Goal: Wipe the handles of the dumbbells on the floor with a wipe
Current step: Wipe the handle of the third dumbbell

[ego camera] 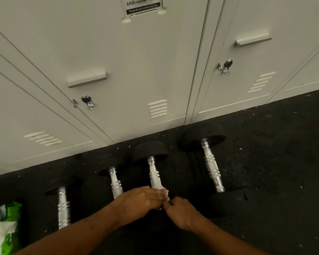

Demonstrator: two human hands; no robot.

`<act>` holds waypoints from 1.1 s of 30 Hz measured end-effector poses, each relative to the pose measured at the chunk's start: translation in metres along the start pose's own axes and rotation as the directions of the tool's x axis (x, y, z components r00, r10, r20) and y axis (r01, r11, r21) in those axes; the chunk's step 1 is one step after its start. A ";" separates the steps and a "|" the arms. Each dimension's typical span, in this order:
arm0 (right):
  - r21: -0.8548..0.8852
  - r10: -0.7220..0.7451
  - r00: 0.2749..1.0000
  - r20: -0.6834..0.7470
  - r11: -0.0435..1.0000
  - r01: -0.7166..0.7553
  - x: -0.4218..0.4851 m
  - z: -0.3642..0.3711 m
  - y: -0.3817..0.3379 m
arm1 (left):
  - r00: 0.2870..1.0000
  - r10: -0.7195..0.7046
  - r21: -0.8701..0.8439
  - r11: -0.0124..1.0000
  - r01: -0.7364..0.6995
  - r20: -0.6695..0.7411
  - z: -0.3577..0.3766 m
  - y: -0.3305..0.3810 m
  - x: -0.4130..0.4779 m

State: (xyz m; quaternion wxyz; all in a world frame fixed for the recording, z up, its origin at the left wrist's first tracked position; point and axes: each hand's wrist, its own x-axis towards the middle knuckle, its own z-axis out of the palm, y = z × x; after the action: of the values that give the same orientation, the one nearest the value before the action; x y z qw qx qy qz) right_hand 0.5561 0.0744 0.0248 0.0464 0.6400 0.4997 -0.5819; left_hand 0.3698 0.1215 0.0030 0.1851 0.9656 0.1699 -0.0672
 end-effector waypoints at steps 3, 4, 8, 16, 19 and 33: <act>-0.036 -0.001 1.000 0.013 0.999 0.001 0.003 0.001 0.001 | 0.998 0.061 0.046 0.997 -0.061 -0.003 0.002 -0.008 0.000; -0.041 -0.001 1.000 0.009 0.999 0.002 0.005 0.002 0.001 | 0.996 0.084 0.074 0.994 -0.083 -0.005 0.001 -0.009 0.000; -0.079 -0.041 0.999 -0.017 0.996 0.039 0.005 0.004 0.002 | 0.990 0.137 0.140 0.981 -0.133 -0.018 -0.008 -0.018 0.000; 0.045 -0.023 0.997 -0.073 0.999 0.026 -0.002 0.002 0.000 | 0.987 -0.107 0.124 0.985 0.122 -0.122 -0.024 -0.045 0.005; -0.033 -0.042 0.998 -0.040 0.999 0.041 -0.003 0.001 -0.003 | 0.951 -0.244 0.132 0.953 0.271 -0.189 -0.027 -0.046 0.011; -0.082 -0.060 0.997 -0.057 0.995 0.056 -0.003 0.001 -0.002 | 0.034 -0.997 -0.900 -0.049 0.433 0.070 -0.022 0.014 0.065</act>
State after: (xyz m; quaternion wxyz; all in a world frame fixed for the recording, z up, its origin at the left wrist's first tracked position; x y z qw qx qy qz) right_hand 0.5542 0.0730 0.0283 0.0401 0.6399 0.5422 -0.5431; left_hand 0.4368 0.1373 0.0155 0.4004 0.4209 0.7732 0.2543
